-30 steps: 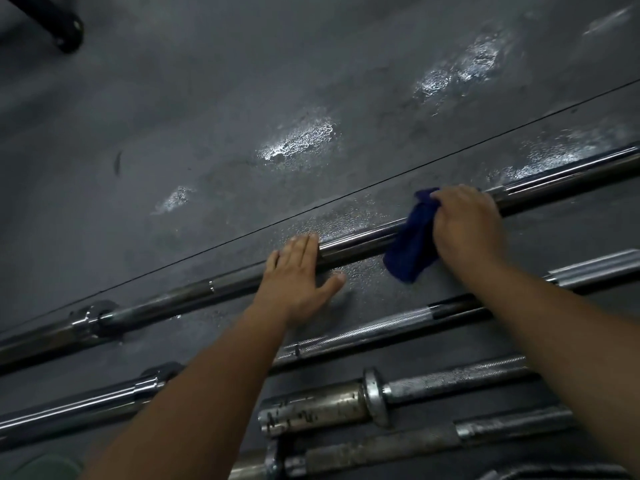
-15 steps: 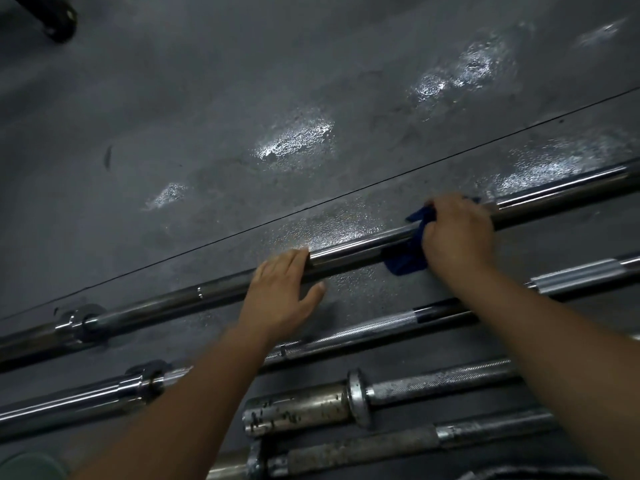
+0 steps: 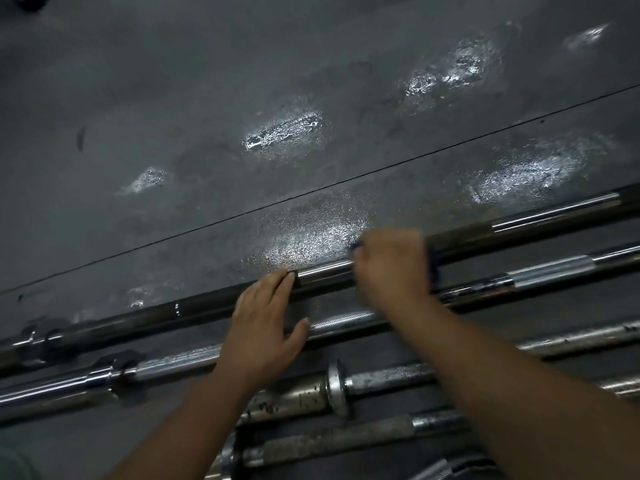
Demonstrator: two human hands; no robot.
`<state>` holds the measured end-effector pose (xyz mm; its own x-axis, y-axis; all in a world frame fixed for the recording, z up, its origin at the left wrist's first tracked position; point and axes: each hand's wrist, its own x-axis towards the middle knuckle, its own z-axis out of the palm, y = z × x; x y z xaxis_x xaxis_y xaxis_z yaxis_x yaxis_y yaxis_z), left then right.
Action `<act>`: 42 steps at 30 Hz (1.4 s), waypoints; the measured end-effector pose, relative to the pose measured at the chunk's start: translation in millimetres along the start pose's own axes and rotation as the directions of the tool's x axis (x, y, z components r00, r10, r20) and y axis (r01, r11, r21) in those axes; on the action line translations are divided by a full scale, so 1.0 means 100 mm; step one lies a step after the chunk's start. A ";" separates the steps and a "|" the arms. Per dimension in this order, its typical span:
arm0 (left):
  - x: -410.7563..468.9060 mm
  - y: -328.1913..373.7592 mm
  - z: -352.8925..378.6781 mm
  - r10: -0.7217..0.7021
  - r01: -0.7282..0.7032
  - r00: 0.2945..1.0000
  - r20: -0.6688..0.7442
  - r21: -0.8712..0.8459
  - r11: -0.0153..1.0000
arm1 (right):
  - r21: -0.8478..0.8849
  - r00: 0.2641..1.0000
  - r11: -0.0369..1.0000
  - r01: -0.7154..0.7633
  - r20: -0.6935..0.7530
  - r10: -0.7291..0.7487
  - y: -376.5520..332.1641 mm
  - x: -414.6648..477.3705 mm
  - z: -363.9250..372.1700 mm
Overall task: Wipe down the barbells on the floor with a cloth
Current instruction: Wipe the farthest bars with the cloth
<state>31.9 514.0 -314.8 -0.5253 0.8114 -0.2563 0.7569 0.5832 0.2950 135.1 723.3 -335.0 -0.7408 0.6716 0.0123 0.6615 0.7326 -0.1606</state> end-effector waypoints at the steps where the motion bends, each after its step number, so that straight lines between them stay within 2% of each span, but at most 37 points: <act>1: 0.01 0.02 0.00 -0.031 0.031 0.999 -0.013 0.000 1.000 | 0.070 0.994 0.992 0.106 0.029 -0.109 -0.29 -0.08 0.03; 4: 0.06 0.02 0.01 -0.041 0.042 0.999 -0.012 0.056 0.998 | 0.134 0.951 0.947 0.292 0.066 -0.302 -0.65 -0.23 0.08; 6: 0.05 -0.03 0.04 -0.006 0.004 1.000 0.023 0.076 0.997 | 0.138 0.925 0.920 0.366 0.053 -0.376 -0.43 -0.21 0.09; 8: -0.01 -0.09 0.09 0.010 -0.015 0.999 0.050 0.098 0.995 | 0.142 0.919 0.918 0.370 0.088 -0.384 -0.07 -0.17 0.04; 12: -0.08 -0.15 0.10 0.040 -0.048 0.997 0.071 0.115 0.992 | 0.075 0.971 0.971 0.228 0.050 -0.232 0.82 -0.16 -0.11; 16: -0.07 -0.11 0.02 0.030 -0.039 0.996 0.088 0.108 0.993 | 0.021 0.965 0.982 0.186 0.184 -0.186 0.97 -0.04 -0.22; 17: -0.08 -0.10 0.01 0.025 -0.035 0.995 0.093 0.105 0.994 | 0.063 0.971 0.991 0.117 0.202 -0.127 0.90 0.02 -0.26; 18: -0.09 -0.08 -0.02 0.017 -0.027 0.995 0.098 0.102 0.994 | 0.168 0.977 0.986 -0.011 0.210 -0.025 0.82 0.08 -0.34; 19: -0.10 -0.07 -0.05 0.007 -0.017 0.995 0.098 0.094 0.995 | 0.333 0.972 0.926 -0.178 0.204 0.113 0.73 0.12 -0.43; 20: -0.13 -0.06 -0.08 -0.003 -0.005 0.996 0.091 0.086 0.996 | 0.512 0.944 0.794 -0.328 0.206 0.257 0.64 0.14 -0.53; 21: -0.17 -0.04 -0.13 -0.011 0.005 0.997 0.076 0.082 0.997 | 0.678 0.891 0.591 -0.438 0.240 0.385 0.55 0.15 -0.60; 22: -0.23 -0.03 -0.18 -0.016 0.011 0.998 0.061 0.084 0.996 | 0.804 0.824 0.320 -0.500 0.328 0.463 0.47 0.14 -0.69; 23: -0.29 -0.01 -0.23 -0.020 0.016 0.999 0.050 0.087 0.996 | 0.851 0.759 0.032 -0.525 0.451 0.470 0.40 0.11 -0.78; 24: -0.37 0.01 -0.29 -0.024 0.021 0.999 0.040 0.089 0.996 | 0.819 0.709 -0.210 -0.533 0.568 0.418 0.34 0.05 -0.85; 25: -0.45 0.03 -0.36 -0.027 0.024 0.999 0.032 0.087 0.996 | 0.744 0.668 -0.379 -0.550 0.664 0.336 0.29 -0.05 -0.93; 26: -0.53 0.06 -0.44 -0.028 0.026 0.999 0.021 0.088 0.996 | 0.664 0.629 -0.477 -0.576 0.733 0.260 0.25 -0.17 -0.99; 30: -0.82 0.17 -0.82 -0.028 0.029 1.000 -0.009 0.121 0.992 | 0.466 0.562 -0.625 -0.626 0.826 0.053 0.07 -0.65 -1.31; 34: -1.23 0.41 -1.27 0.010 -0.001 0.997 -0.082 0.101 0.995 | 0.370 0.595 -0.760 -0.534 0.803 -0.028 -0.12 -1.14 -1.77; 38: -1.67 0.63 -1.66 0.030 -0.014 0.985 -0.167 0.101 0.995 | 0.398 0.612 -0.680 -0.616 0.785 -0.096 -0.34 -1.66 -2.03; 42: -2.15 0.60 -1.90 0.029 -0.005 0.977 -0.210 0.110 0.994 | 0.415 0.676 -0.735 -0.536 0.733 -0.079 -0.51 -1.96 -2.46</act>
<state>116.0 381.5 -66.9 -0.5733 0.8179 -0.0489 0.7979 0.5709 0.1933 275.3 581.2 -86.1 -0.6386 0.3149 -0.7022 -0.1380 -0.9445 -0.2981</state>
